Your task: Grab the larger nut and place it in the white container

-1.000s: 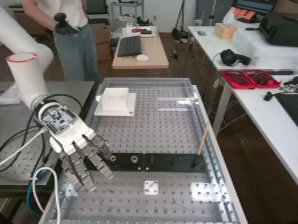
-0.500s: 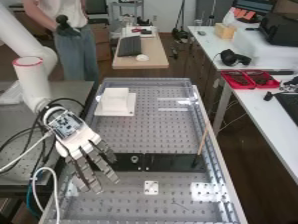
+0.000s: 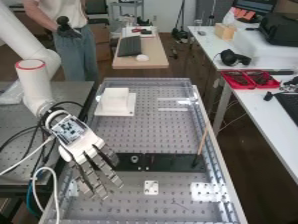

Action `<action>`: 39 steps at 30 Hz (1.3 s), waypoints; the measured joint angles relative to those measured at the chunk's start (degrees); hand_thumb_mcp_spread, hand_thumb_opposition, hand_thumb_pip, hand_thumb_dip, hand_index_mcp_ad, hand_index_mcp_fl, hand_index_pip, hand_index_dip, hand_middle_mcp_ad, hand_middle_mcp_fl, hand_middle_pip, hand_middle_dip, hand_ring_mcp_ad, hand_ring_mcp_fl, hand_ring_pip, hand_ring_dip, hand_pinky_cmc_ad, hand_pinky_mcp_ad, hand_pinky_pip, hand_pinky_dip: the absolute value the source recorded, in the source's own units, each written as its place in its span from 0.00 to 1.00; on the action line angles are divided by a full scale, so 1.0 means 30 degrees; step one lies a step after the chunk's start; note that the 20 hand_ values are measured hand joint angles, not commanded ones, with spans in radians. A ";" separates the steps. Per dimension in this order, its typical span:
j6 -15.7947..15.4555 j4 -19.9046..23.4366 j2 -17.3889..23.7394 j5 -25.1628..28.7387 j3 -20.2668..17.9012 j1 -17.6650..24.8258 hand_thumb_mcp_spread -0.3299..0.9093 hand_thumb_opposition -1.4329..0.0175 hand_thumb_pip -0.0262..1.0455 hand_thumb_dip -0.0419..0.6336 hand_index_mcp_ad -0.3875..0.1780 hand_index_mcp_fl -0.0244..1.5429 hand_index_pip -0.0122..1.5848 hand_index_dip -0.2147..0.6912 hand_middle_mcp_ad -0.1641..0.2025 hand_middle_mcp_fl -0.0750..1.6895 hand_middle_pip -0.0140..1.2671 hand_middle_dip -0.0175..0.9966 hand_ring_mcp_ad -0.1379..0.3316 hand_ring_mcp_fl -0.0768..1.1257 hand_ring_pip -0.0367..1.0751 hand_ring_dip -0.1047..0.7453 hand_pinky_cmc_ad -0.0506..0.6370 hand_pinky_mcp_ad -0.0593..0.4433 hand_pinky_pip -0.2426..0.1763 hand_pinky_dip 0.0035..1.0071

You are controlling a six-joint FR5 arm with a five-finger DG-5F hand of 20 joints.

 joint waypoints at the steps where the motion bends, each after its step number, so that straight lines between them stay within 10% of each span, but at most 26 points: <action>1: 0.0036 -0.0074 -0.0025 -0.0080 0.0029 -0.0054 0.58 0.36 0.63 0.39 0.48 0.03 0.98 0.34 0.65 0.05 0.11 0.20 0.68 0.06 0.13 0.21 0.58 0.67 0.31 0.54; 39: 0.0283 0.0135 -0.0274 -0.0456 0.0051 -0.0124 0.58 0.36 0.68 0.40 0.48 0.15 0.98 0.32 0.65 0.05 0.11 0.20 0.68 0.06 0.14 0.21 0.58 0.67 0.32 0.56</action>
